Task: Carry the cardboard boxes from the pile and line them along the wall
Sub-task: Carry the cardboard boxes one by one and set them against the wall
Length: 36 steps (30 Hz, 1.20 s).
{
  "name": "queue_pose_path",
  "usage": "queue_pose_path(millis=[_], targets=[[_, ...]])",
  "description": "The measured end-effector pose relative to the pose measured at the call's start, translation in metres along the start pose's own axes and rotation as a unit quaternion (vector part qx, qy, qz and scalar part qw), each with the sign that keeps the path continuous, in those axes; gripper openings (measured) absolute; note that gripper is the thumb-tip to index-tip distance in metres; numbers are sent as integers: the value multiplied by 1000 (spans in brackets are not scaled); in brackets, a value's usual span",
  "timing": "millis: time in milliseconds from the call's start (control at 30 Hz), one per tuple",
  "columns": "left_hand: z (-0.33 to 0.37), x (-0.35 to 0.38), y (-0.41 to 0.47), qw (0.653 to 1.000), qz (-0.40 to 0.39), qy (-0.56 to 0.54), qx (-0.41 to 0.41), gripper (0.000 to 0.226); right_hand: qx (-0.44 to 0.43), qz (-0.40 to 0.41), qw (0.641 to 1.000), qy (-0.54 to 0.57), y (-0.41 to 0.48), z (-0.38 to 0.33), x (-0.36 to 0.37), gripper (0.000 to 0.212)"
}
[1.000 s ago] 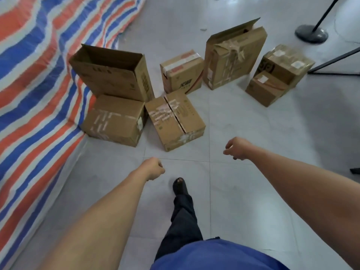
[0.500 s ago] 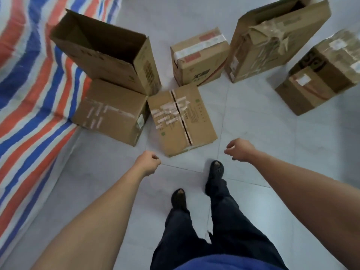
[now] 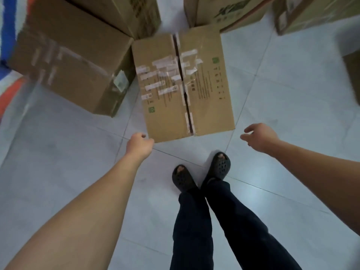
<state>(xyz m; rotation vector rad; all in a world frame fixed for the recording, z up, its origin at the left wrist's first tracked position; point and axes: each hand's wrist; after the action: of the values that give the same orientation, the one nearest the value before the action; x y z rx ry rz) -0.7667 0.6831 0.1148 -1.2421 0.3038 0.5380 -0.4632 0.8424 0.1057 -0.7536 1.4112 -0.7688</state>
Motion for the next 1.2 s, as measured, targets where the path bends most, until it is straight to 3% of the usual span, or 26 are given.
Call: queue_pose_path(millis=[200,333,500,633,733,800,900,1033,1200], targets=[[-37,51,123,998,46,-45,-25,57,25,39,999,-3,113,-7,55,55],[-69,81,170,988,54,-127,-62,66,43,31,995,88,168,-16,92,75],[-87,101,182,967,23,-228,-110,63,77,3,975,208,186,-22,104,47],[-82,89,158,968,35,-231,-88,50,89,-1,975,202,161,-17,85,49],[-65,64,124,973,51,-218,-59,35,75,13,982,170,122,-18,62,71],[-45,36,97,976,64,-202,-44,25,69,28,992,101,89,-21,42,80],[-9,-17,50,981,66,-183,-17,32,47,56,997,-34,35,-29,10,72],[39,-70,0,986,51,-153,37,19,24,47,992,-113,-20,-35,-26,74],[77,-94,-22,981,44,-160,101,48,27,-4,997,-76,-60,-30,-41,85]])
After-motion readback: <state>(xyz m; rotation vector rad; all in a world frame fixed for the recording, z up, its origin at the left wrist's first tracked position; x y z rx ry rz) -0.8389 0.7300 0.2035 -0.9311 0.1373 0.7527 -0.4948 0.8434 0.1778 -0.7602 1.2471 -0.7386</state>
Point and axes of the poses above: each hand's wrist, its own y-axis towards the middle knuckle, its own x-axis out of the palm, z = x × y, and after that the axes turned 15 degrees about -y, right-handed
